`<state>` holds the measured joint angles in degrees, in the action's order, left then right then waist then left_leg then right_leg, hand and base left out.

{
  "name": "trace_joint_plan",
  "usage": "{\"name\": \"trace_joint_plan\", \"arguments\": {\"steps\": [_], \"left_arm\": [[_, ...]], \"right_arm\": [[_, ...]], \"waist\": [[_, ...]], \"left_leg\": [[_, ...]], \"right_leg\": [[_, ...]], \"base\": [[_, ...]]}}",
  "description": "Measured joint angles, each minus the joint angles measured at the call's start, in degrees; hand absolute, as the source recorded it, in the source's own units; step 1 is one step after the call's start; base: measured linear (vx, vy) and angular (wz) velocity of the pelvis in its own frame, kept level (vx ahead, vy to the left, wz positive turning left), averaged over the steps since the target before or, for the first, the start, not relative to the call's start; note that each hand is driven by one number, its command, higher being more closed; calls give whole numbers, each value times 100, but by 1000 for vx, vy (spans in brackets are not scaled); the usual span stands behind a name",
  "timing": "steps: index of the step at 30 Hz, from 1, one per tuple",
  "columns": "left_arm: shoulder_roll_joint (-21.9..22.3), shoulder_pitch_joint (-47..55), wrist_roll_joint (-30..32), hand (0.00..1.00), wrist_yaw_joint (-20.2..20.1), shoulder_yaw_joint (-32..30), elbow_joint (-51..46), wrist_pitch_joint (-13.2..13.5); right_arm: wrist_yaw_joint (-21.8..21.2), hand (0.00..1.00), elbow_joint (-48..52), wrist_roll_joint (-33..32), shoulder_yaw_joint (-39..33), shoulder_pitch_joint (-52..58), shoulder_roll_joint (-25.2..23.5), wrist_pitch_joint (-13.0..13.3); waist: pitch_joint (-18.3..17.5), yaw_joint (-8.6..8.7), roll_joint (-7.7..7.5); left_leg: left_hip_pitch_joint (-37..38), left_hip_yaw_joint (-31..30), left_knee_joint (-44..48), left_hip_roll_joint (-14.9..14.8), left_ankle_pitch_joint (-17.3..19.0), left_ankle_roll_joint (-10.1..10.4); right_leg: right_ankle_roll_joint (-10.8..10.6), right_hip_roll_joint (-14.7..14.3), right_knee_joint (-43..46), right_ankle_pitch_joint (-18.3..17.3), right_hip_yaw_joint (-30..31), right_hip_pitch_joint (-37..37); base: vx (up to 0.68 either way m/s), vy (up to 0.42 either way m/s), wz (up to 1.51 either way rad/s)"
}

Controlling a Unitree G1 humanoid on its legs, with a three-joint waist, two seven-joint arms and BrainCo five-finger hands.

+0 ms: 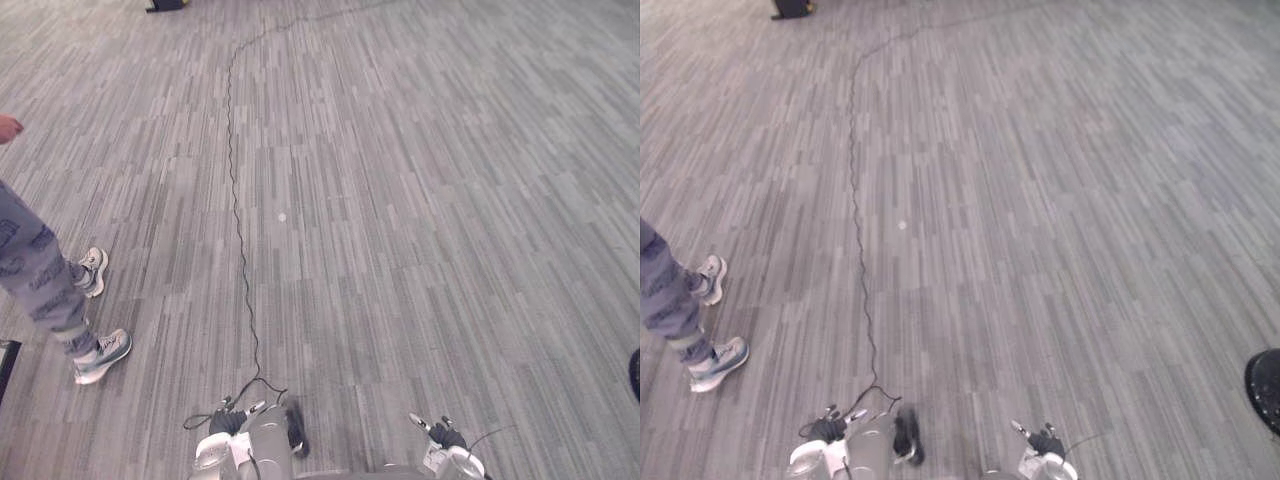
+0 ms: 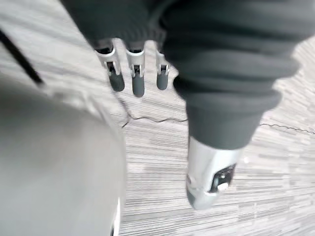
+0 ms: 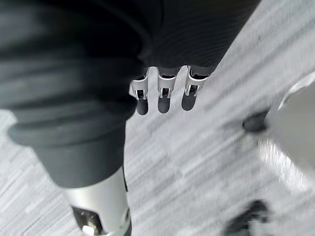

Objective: Pick up cushions and gather them together orderly.

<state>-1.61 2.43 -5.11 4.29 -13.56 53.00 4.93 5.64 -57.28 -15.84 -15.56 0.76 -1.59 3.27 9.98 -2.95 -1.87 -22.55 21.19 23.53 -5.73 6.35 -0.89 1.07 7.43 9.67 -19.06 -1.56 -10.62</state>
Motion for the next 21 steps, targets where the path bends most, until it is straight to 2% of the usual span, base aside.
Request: {"name": "trace_joint_plan", "arguments": {"steps": [1,2,4,5,6,7,8,9,10,11,12,13,14,16,17,18,19,20,21], "left_arm": [[-19,-12,9,0,0,-1,-4,0],[-58,-13,9,0,-4,-3,13,-4],[-167,-26,17,0,-1,154,108,-31],[-201,-29,43,0,-1,269,207,-41],[-210,-36,49,0,1,316,241,-49],[-175,-80,55,0,2,360,261,-71],[-116,-91,53,0,3,365,266,-73],[-96,-105,46,0,3,385,273,-73],[-48,-175,37,0,-3,476,277,-74],[-23,-216,33,0,-4,524,277,-73],[14,-291,3,0,-15,594,285,-74],[29,-323,-7,0,-21,609,289,-73],[55,-425,-14,0,-59,608,357,-71],[81,-501,-9,0,-98,672,466,-55],[91,-490,-12,0,-103,666,468,-51],[173,-437,-10,0,-104,562,504,-46],[294,-342,-10,0,-101,472,505,-46],[371,-285,-10,0,-96,440,502,-45],[415,-255,-9,0,-99,349,499,-47]], "right_arm": [[0,0,10,0,-7,-2,-52,3],[-2,0,2,-1,-10,28,-126,2],[-16,0,5,0,-154,39,-128,4],[-26,0,26,0,-227,30,-116,22],[-37,0,33,1,-227,35,-107,29],[-74,0,60,7,-222,38,-102,32],[-88,0,240,8,-219,43,-92,29],[-97,0,285,9,-216,42,-93,45],[-105,0,470,8,-214,41,-92,81],[-106,0,551,9,-216,34,-95,94],[-110,0,680,9,-221,44,-86,110],[-111,0,690,7,-223,41,-70,130],[-118,0,657,6,-229,31,-22,153],[-110,0,395,7,-277,82,65,152],[-113,0,366,-62,-332,112,60,143],[-110,0,279,-140,-462,178,55,146],[-122,0,254,-246,-477,157,163,143],[-124,0,268,-280,-483,156,235,150],[-122,0,318,-286,-481,149,260,152]], "waist": [[-8,6,-50],[-27,8,-116],[-53,15,-224],[-49,36,-226],[-45,47,-222],[-9,81,-186],[42,89,-98],[59,109,-71],[86,193,-39],[114,254,3],[125,353,13],[130,381,17],[171,386,22],[173,453,-11],[170,475,-39],[143,562,-62],[101,603,152],[99,610,343],[138,605,485]], "left_leg": [[-11,19,76,31,104,-60],[14,75,280,65,315,-171],[485,109,331,308,711,-329],[869,97,180,421,815,-385],[1025,77,115,452,846,-410],[1580,10,-164,516,963,-388],[2096,9,-522,516,1072,-301],[2275,8,-662,517,1092,-273],[2743,-8,-1018,518,1117,-238],[2987,-23,-1171,507,1126,-222],[3257,-65,-1327,446,1190,-123],[3350,-81,-1379,420,1215,-93],[3601,-93,-1515,359,1218,-89],[4040,-357,-1745,307,1218,-89],[4122,-455,-1773,340,1218,-89],[4379,-677,-1720,334,1219,-86],[4317,-778,-1281,116,1199,-55],[3992,-795,-462,-129,1139,48],[3444,-930,829,-433,833,317]], "right_leg": [[-68,57,133,72,75,78],[-241,150,483,202,254,178],[-770,303,1894,654,436,518],[-1165,306,3034,1069,594,882],[-1292,293,3496,1135,617,1030],[-1254,221,4757,1114,542,1506],[-950,134,5484,928,353,1979],[-853,115,5647,849,246,2169],[-682,71,5743,617,-141,2741],[-607,50,5570,477,-380,3085],[-524,24,5133,376,-698,3502],[-522,3,4881,378,-808,3646],[-470,-70,4159,409,-951,3838],[-406,-187,2079,982,-938,3912],[-408,-174,1867,1054,-855,3905],[-83,-204,2138,1539,-688,3885],[56,-286,2416,1293,-767,3851],[139,-354,2456,1072,-902,3724],[221,-499,2403,885,-949,3518]], "base": [[595,313,-11],[729,365,2],[732,352,10],[463,186,9],[536,164,2],[481,106,-13],[470,93,-19],[447,81,-17],[445,48,1],[544,10,16],[473,-31,21],[501,-72,24],[534,-112,37],[644,-194,70],[675,-258,81],[698,-288,58],[701,-285,47],[677,-277,20],[676,-254,2]]}}
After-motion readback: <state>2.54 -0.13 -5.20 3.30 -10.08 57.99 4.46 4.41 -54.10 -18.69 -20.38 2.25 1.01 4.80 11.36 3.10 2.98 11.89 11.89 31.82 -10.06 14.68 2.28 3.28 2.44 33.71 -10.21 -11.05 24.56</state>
